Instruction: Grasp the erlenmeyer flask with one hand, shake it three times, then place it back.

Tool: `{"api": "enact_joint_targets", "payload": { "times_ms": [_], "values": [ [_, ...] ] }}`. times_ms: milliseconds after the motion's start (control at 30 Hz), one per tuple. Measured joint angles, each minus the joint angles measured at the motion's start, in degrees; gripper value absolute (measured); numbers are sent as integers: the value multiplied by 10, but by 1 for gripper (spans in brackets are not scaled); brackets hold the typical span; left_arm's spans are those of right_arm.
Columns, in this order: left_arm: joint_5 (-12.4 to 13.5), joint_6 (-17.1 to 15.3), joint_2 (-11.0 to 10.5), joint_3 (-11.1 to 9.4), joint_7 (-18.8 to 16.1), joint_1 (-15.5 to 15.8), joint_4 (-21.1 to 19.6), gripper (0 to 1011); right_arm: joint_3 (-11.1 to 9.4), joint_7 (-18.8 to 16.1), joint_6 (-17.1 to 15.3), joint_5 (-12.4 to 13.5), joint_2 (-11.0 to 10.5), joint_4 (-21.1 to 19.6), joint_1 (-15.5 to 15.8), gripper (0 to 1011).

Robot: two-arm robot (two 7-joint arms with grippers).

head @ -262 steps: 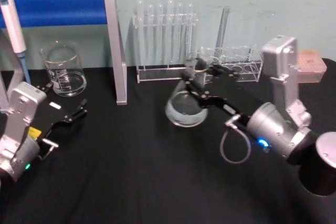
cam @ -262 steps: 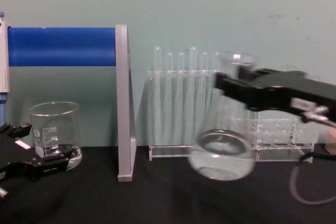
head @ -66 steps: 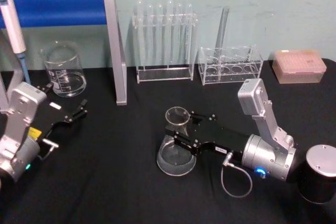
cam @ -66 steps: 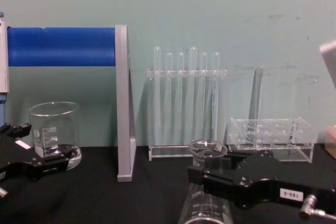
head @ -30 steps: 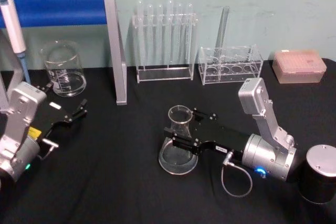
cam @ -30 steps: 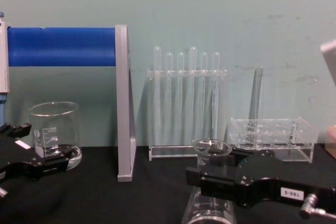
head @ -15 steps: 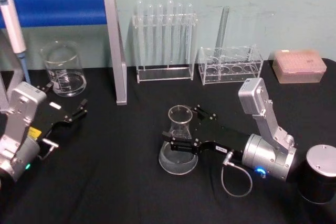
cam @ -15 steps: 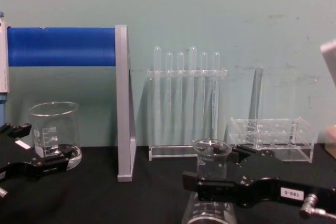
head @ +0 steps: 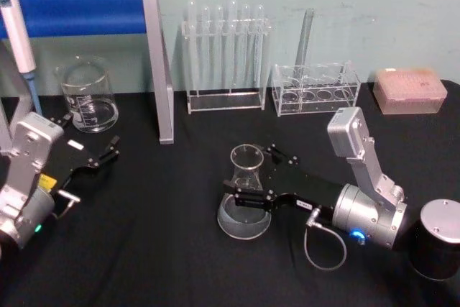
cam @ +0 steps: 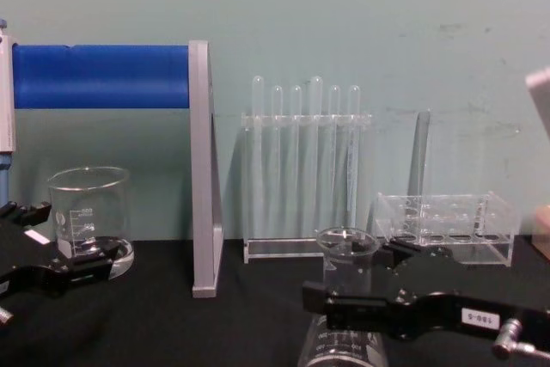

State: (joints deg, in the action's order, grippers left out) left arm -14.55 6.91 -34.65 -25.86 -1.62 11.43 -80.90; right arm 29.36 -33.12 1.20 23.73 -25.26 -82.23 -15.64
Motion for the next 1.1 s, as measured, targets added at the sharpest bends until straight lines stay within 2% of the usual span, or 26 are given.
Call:
{"api": "enact_joint_targets", "payload": {
  "times_ms": [333, 600, 767, 900, 1100],
  "values": [
    [0, 0, 0, 0, 0, 0, 0, 1001, -6, -2, 2, 4, -15, -15, 14, 1000],
    [0, 0, 0, 0, 0, 0, 0, 1001, -21, -3, 3, 14, -45, -46, 47, 1000],
    [0, 0, 0, 0, 0, 0, 0, 1001, -45, 13, 3, 22, -70, -71, 81, 1000],
    [0, 0, 0, 0, 0, 0, 0, 1001, -64, 30, 4, 27, -79, -81, 101, 1000],
    [0, 0, 0, 0, 0, 0, 0, 1001, -95, 67, 5, 28, -76, -88, 121, 1000]
  ]
}}
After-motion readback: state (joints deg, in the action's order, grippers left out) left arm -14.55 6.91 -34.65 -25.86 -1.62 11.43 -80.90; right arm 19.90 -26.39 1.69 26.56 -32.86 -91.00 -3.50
